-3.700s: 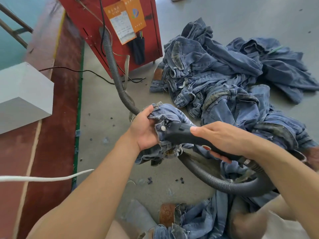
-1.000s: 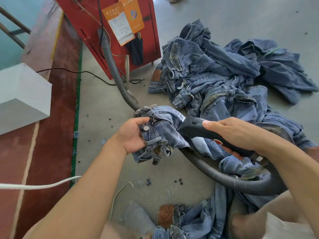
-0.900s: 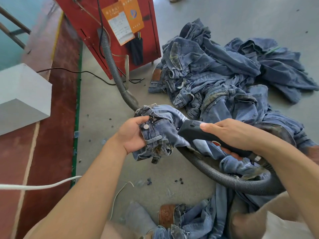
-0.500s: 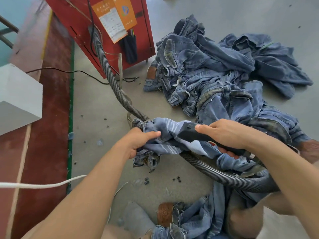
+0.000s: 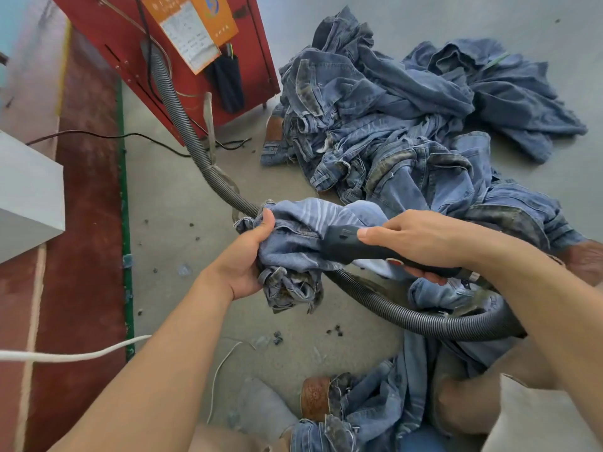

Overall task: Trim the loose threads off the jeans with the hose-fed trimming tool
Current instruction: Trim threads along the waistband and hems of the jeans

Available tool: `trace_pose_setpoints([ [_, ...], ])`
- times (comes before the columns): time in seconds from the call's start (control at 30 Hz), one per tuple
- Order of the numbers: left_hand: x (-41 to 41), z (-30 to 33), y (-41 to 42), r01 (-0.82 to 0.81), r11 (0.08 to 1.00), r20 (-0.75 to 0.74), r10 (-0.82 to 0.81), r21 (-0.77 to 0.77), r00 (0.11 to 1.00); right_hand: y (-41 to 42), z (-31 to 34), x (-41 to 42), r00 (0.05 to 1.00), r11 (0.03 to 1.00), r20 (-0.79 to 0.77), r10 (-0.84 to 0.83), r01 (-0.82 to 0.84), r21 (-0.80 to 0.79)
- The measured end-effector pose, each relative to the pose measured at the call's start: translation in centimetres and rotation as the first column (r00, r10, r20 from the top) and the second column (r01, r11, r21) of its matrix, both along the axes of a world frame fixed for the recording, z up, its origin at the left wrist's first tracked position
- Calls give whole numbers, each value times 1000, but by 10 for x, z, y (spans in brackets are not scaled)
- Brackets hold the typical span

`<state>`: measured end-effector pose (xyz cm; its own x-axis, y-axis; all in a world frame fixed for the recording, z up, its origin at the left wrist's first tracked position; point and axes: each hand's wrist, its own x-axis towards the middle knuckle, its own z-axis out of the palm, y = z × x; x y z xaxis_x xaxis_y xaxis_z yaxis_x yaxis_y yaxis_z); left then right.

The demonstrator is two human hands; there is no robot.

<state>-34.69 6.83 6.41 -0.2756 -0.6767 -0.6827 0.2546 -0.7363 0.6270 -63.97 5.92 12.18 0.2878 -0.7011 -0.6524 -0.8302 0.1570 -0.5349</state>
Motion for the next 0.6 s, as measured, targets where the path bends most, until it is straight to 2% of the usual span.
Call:
trace_pose_setpoints([
  [0.13, 0, 5, -3, 18, 1000, 7, -18, -17, 1000, 2, -3, 5, 997, 995, 71, -9, 16, -101],
  [0.2, 0, 5, -6, 21, 1000, 21, -21, -13, 1000, 5, -3, 6, 985, 987, 170, -39, 64, -145],
  [0.33, -3, 4, -11, -26, 1000, 73, 25, 17, 997, 1, 3, 3, 916, 973, 367, -164, 211, -91],
  [0.43, 1, 4, -14, -56, 998, 129, 59, -27, 990, -1, 8, -8, 941, 981, 297, -163, 186, -50],
  [0.53, -1, 5, -11, -18, 997, 138, 28, -72, 990, 6, 6, -10, 983, 997, 174, -61, 68, -32],
  [0.6, -4, 8, -9, 34, 994, 144, -18, -105, 989, 9, 3, -2, 987, 999, 155, -34, 36, -11],
])
